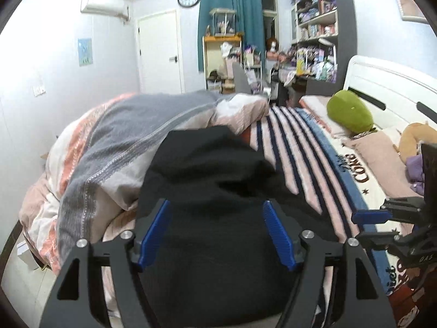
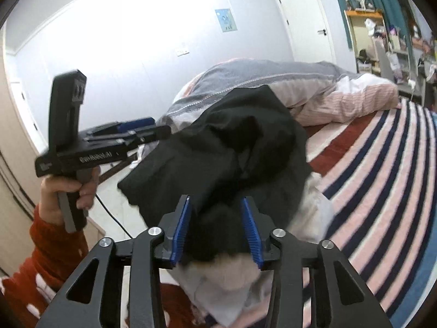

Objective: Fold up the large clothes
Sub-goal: 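Open both grippers and release the jacket bundle on the pile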

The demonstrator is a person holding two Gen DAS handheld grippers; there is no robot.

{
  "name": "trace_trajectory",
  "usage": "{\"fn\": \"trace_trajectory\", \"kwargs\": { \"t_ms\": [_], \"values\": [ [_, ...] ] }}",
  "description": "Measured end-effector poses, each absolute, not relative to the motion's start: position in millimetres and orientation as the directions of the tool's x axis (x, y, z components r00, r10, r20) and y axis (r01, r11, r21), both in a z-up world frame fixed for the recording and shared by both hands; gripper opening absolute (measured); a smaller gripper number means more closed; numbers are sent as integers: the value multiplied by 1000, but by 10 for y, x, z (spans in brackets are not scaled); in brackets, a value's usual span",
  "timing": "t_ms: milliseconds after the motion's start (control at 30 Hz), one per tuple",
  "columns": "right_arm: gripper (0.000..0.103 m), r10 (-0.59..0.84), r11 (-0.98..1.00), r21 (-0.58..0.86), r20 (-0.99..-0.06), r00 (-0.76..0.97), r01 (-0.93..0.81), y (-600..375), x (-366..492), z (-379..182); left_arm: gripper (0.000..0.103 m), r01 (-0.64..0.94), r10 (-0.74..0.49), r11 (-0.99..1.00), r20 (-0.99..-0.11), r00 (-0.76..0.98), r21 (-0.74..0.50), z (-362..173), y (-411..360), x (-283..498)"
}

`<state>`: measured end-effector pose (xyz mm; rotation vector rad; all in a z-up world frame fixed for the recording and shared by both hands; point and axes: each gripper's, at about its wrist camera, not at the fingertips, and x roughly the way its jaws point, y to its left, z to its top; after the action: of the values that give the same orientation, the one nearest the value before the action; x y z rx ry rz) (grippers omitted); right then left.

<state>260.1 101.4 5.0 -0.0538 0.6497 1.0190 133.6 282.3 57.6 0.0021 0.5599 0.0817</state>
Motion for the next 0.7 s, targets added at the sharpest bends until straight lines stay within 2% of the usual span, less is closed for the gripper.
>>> {"fn": "trace_trajectory", "kwargs": {
  "t_ms": [200,367,467,567,633,667,700],
  "values": [
    [51,715,644,150,-468,520,-751,164,1971,35,79,-43,44,999,-384,922,12,685,1994,938],
    [57,621,762,96,-392,679,-641,-545,1526,20,84,-64,60,998,-256,965,-8,541,1284,643],
    [73,529,832,27,-339,778,-554,-910,1264,16,95,-48,40,998,-215,976,-32,443,948,526],
    [81,446,879,-30,-302,843,-476,-1178,1092,3,97,-47,42,999,-192,980,-23,389,654,456],
    [92,401,900,-60,-275,874,-432,-1308,1000,-4,98,-42,38,999,-188,981,-19,359,520,442],
    [101,385,907,-71,-258,886,-415,-1365,958,-6,99,-35,31,999,-186,982,-19,343,470,439],
    [103,373,912,-80,-243,896,-402,-1420,918,-4,99,-29,25,999,-186,982,-17,333,423,443]
  ]
}}
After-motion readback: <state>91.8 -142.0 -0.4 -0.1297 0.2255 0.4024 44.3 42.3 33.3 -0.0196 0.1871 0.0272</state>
